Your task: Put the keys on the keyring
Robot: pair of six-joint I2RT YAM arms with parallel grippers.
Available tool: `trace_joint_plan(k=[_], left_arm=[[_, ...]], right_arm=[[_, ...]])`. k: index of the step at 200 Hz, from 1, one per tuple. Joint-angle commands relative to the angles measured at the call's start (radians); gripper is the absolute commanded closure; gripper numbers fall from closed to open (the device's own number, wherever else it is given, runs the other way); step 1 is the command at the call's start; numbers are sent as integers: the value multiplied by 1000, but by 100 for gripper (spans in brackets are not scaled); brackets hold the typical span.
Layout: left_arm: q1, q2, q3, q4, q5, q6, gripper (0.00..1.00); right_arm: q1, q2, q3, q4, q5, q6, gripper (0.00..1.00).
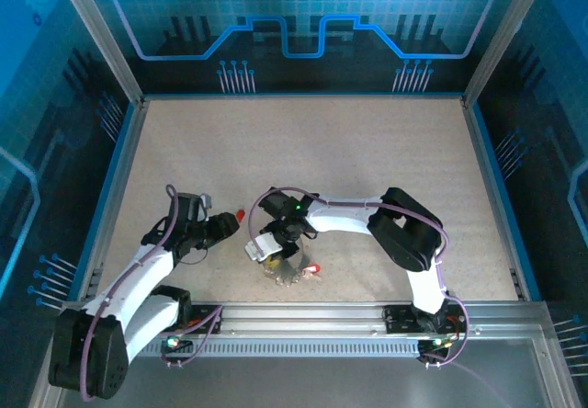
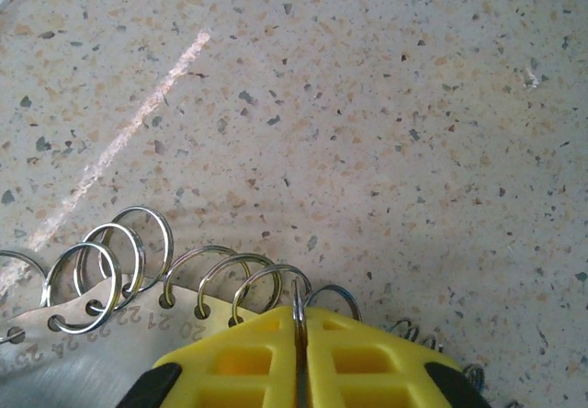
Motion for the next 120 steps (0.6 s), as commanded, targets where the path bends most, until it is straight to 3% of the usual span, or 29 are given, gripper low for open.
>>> trace_joint_plan(k=[1,53,98,120], left_arm=[[-3,-22,2,-6,7,9,41],[-38,-111,2,157,70,61,43],[-226,-146,-30,435,85,273,45],[-257,-146,-37,574,181,347,49]], right_arm=[[-8,-15,-21,-15,-16,9,96],[-52,-168,-151,118,-98,114,97],[-119,-346,-323,337,-158,261,100],[-170,-443,-429,469,-214,363,100]])
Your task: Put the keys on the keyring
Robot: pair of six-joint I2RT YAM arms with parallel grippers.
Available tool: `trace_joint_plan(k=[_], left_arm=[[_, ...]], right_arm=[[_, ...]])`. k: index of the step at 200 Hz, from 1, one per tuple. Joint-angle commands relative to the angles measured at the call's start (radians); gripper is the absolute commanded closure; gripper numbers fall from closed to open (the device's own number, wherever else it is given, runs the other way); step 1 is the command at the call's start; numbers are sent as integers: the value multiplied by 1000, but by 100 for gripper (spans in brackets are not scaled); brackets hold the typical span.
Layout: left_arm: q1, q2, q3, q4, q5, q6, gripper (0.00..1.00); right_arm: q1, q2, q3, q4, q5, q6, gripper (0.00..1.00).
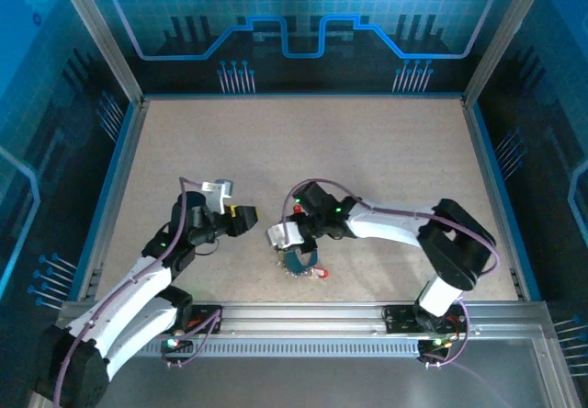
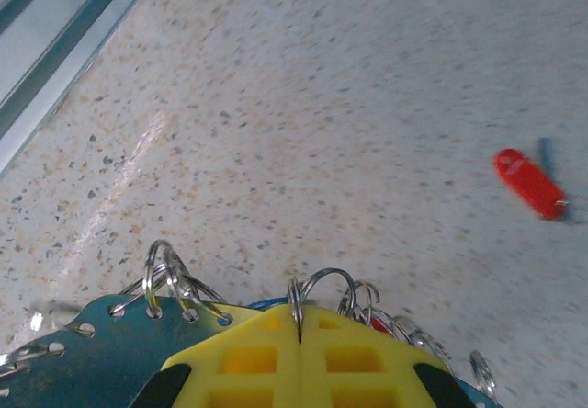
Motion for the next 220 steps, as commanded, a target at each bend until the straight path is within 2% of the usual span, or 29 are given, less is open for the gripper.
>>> trace_joint_plan(k=[1,36,66,104,142,167,220], left_arm=[[-29,-10,-16,211,107,154,49],[-44,13,87,64,280,423,52],[-92,36,151,-59,377,663,52],[-130,118,179,-79,432,802,58],[-170,206,217,-72,411,897,60],[-178,207,194,22,419,929,61],[-193,232,241,-60,466,1033,66]], right_arm=[[-53,-98,-94,208,-104,156,100],[-141,-224,-204,376,-170,299,100],[-206,-303,-262,473,-215,393,100],[-264,-401,-307,496,-277,451,100],[-271,-460,-342,480,-334,433,100],[-265,-481,-339,433,-323,411,100],[-236,-505,-337,356,-295,343,100]])
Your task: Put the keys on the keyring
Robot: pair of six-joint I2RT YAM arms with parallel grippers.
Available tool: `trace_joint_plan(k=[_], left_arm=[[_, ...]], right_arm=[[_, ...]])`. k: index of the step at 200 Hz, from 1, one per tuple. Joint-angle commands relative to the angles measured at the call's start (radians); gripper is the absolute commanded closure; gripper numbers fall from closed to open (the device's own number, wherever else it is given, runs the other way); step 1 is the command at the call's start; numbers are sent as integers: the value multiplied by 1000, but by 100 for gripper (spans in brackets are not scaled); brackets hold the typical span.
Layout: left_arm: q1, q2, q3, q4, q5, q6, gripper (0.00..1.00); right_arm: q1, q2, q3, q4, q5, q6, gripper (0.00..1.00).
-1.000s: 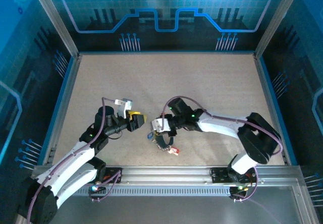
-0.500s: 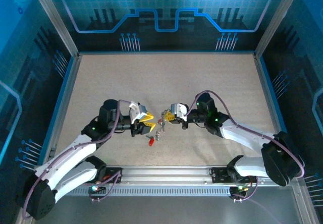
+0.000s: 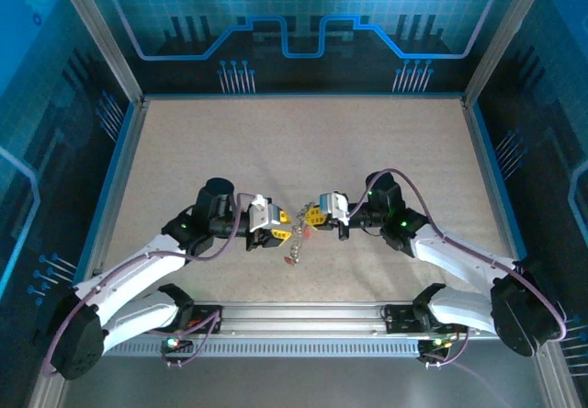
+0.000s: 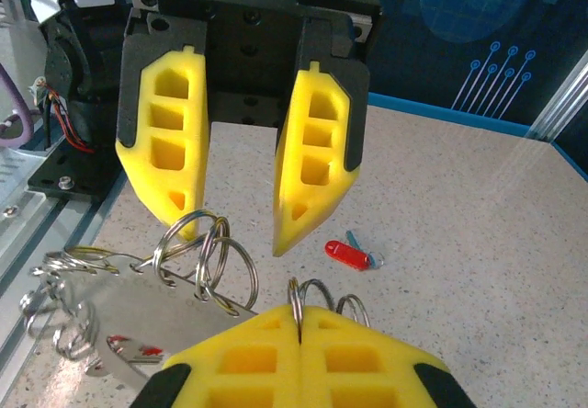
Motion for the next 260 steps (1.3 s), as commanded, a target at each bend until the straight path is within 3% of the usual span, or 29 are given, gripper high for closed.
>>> trace_joint_plan(k=[1,58,93,135,260], left_arm=[[-9,9,44,-25,70,85,66],[-22,7,65,-89,72,135,69],[-72,35,52,-37,16,111,71],[-89,38,50,13,-33,64,85],[-103,48,22,86,-117,27,76]], right_arm=[[25,-29,0,-44,-9,-52,100],[64,-29,9,-70,54,-95,100],[67,-55,-18,-19,68,-73,100],[75,-67,-18,-35,56,-93,100],[96,-90,-23,-53,33,-119,100]])
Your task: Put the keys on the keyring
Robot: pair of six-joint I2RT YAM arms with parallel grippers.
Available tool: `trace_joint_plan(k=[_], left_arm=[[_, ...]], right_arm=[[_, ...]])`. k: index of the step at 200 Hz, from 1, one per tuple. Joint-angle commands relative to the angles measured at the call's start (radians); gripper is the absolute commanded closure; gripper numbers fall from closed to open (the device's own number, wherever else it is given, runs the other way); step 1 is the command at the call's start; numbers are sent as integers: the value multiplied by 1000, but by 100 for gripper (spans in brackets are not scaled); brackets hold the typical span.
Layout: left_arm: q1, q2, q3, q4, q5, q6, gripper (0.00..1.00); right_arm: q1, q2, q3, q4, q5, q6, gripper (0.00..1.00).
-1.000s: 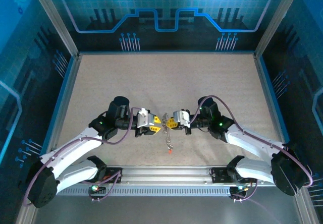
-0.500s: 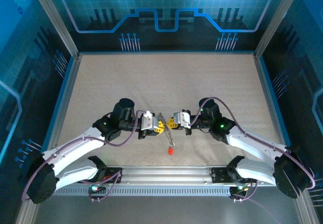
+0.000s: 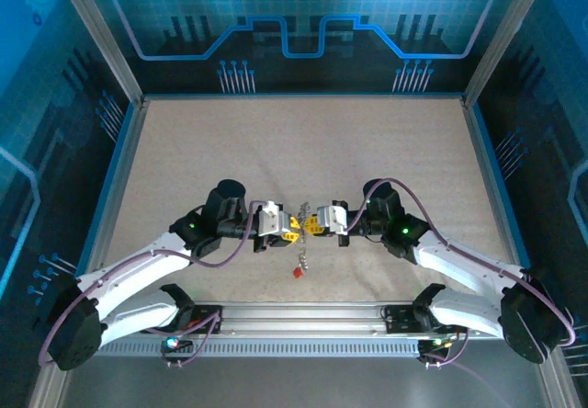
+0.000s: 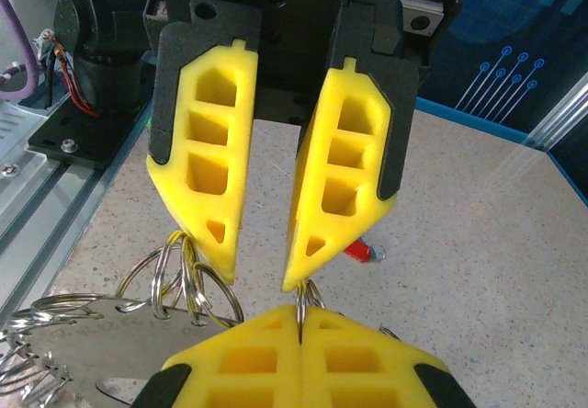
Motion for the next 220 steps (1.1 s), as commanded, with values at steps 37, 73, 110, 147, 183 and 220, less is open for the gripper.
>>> trace_joint_plan(k=[37,73,110,147,183,220], left_arm=[[-7,-20,-17,59,-81,-22,76],[-7,-73,-50,54,-139,-16,76],[-7,-51,-74,120,-85,-62,76],[-19,-7,-76,178,-19,-86,76],[-20,-2,-71,173,13,-78,76],[-19,-36,-69,87,-16,-34,73]], right_arm=[[33,-26,-4,13,-32,-17,100],[33,-18,-9,21,-27,-18,100],[33,-5,-4,55,-39,7,100],[34,5,7,55,-29,22,100],[36,0,0,88,-4,30,100],[35,-9,-5,71,20,15,100]])
